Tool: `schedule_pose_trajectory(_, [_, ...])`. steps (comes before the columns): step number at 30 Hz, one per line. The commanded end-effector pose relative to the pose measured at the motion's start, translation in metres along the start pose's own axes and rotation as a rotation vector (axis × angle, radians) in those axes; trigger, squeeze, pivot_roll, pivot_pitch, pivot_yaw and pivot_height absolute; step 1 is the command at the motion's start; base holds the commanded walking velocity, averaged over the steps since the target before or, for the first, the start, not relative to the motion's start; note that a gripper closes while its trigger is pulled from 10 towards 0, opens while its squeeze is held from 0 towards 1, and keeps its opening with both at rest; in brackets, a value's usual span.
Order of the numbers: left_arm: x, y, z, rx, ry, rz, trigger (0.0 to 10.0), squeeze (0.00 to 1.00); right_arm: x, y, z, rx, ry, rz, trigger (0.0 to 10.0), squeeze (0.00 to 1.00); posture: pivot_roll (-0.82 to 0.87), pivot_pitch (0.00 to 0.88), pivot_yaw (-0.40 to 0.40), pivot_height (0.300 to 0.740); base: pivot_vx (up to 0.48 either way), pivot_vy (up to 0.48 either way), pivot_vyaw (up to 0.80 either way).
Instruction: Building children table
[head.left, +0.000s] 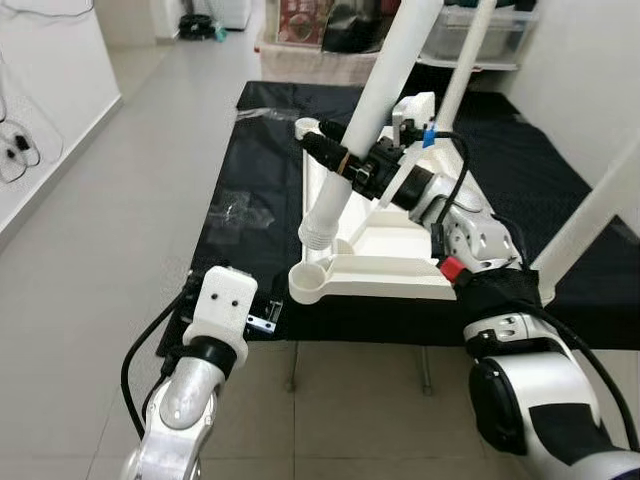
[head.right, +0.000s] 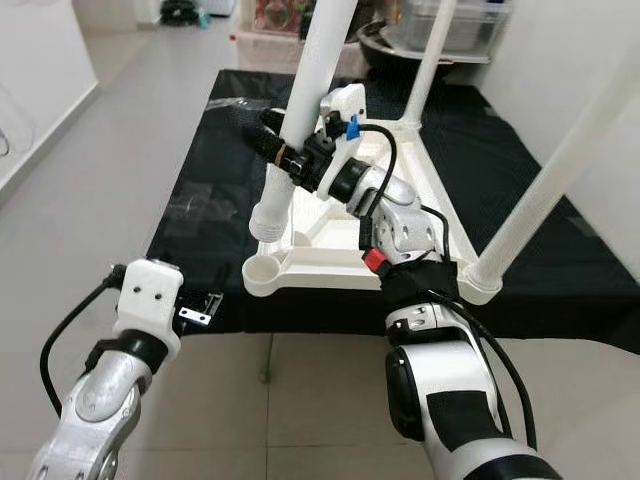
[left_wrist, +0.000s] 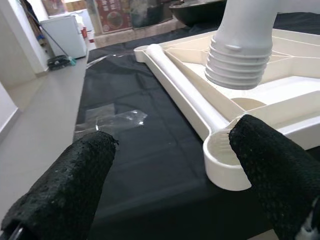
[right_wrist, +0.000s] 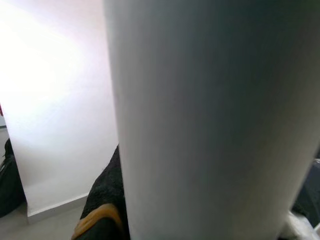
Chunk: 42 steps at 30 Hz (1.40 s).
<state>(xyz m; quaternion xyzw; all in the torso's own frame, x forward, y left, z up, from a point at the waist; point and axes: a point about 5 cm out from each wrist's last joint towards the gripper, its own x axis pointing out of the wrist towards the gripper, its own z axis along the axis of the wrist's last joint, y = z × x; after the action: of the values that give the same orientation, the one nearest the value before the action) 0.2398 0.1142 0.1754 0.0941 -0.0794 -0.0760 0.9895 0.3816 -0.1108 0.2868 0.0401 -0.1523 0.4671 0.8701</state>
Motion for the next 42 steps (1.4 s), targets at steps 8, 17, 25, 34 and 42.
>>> schedule_pose_trajectory(8, [-0.009, -0.012, 0.002, -0.050, 0.007, -0.062, 10.0, 0.00, 0.011, 0.001, 0.006, -0.007, 0.036, 0.103, 10.0, 0.00, 0.12, 0.134, -0.072, 0.740, 0.000, 0.000, 0.00])
schedule_pose_trajectory(17, [-0.035, -0.020, 0.007, -0.088, 0.045, -0.092, 10.0, 0.00, 0.043, 0.023, -0.005, -0.013, 0.103, 0.276, 10.0, 0.00, 0.17, 0.215, -0.082, 0.740, 0.000, 0.000, 0.00])
schedule_pose_trajectory(25, [-0.047, -0.017, 0.010, -0.097, 0.076, -0.070, 10.0, 0.00, 0.044, 0.036, -0.015, -0.043, 0.178, 0.486, 10.0, 0.00, 0.18, 0.246, -0.080, 0.740, 0.000, 0.000, 0.00])
schedule_pose_trajectory(34, [-0.050, -0.017, 0.012, -0.097, 0.092, -0.071, 10.0, 0.00, 0.040, 0.039, -0.016, -0.060, 0.192, 0.594, 10.0, 0.00, 0.17, 0.268, -0.077, 0.740, 0.000, 0.000, 0.00])
schedule_pose_trajectory(42, [-0.051, -0.018, 0.012, -0.096, 0.098, -0.070, 10.0, 0.00, 0.037, 0.041, -0.017, -0.053, 0.215, 0.668, 10.0, 0.00, 0.17, 0.269, -0.077, 0.740, 0.000, 0.000, 0.00])
